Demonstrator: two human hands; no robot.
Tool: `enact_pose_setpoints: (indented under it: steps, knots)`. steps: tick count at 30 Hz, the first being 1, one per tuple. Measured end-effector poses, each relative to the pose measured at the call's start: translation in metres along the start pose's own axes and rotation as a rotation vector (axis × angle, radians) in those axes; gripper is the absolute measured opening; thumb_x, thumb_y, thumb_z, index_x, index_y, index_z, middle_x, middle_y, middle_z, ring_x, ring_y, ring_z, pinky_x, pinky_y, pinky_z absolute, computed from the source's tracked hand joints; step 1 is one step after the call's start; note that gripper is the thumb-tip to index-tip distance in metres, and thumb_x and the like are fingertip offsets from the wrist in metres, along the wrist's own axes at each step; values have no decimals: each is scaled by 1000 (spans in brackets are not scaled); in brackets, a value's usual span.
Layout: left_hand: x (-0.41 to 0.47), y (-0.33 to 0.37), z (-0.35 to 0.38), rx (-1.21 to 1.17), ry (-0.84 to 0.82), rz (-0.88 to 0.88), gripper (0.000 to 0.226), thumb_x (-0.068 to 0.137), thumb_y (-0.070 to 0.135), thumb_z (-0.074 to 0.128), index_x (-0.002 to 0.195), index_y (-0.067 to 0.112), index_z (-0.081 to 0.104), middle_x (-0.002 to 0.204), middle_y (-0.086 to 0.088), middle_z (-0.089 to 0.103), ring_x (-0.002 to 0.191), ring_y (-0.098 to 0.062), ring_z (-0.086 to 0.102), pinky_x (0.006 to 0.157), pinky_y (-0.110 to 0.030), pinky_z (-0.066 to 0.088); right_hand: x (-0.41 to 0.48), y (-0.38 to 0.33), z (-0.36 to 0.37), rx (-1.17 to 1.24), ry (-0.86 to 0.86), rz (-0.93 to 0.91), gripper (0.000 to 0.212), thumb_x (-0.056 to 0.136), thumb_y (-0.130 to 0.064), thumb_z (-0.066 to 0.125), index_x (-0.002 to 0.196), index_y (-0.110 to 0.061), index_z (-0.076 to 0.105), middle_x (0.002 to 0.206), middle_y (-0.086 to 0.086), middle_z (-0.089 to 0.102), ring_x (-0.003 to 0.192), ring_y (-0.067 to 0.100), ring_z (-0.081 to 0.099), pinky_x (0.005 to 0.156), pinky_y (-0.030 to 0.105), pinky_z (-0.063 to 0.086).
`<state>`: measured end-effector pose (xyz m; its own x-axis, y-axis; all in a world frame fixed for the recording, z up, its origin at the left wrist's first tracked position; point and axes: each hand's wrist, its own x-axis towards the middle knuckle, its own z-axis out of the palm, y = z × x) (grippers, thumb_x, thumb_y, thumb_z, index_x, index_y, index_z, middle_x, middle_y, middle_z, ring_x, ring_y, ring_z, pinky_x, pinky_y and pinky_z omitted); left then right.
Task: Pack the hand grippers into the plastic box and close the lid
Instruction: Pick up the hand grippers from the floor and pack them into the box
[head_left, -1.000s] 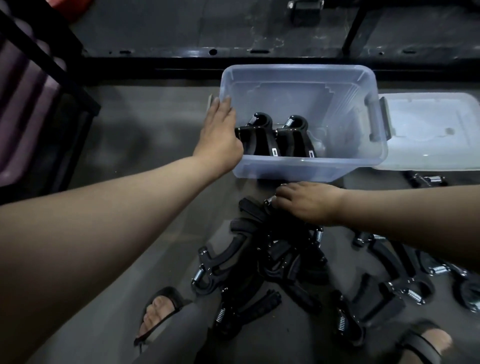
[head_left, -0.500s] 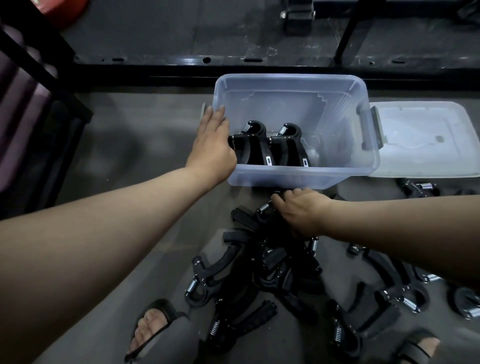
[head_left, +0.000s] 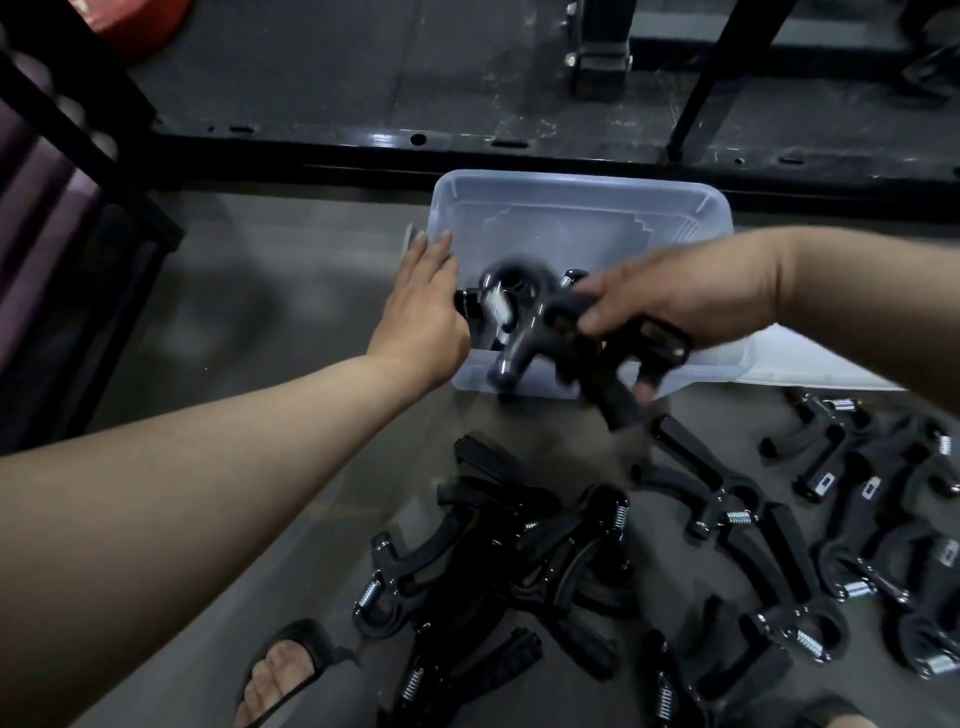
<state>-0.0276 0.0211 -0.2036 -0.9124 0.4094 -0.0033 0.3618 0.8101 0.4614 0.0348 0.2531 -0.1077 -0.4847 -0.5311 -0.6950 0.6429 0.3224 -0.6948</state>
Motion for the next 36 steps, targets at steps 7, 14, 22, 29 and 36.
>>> enact_pose_setpoints:
  steps: [7,14,22,29,36]
  knots:
    - [0,0,2,-54,38,-3,61,88,0,34,149,5,32,162,-1,16,150,-17,0,121,-27,0,45,29,-40,148,759,47,8,75,1,52,77,-3,59,87,20,56,77,32,62,76,40,59]
    - [24,-1,-12,-113,146,-18,57,83,2,38,139,0,49,149,-14,41,138,-29,36,118,-33,22,74,48,-45,97,890,108,13,71,-4,50,60,-12,49,61,8,48,51,21,53,57,26,45]
    - [25,-1,-3,-31,78,-15,57,88,1,40,145,1,38,160,-9,22,147,-26,19,122,-34,12,99,66,-46,-249,971,182,19,76,-17,56,89,-3,61,73,12,59,67,28,60,59,29,44]
    - [23,1,-3,-61,72,-32,55,89,0,38,144,2,40,161,-6,21,148,-24,16,122,-33,12,95,60,-42,-601,1008,231,13,89,-10,48,90,-2,58,85,15,57,79,31,54,68,31,40]
    - [23,2,-4,-77,72,-40,54,89,0,38,143,2,40,161,-4,20,148,-22,15,122,-31,11,101,64,-45,-775,869,308,33,93,-30,41,99,-6,62,98,15,67,85,33,63,73,33,49]
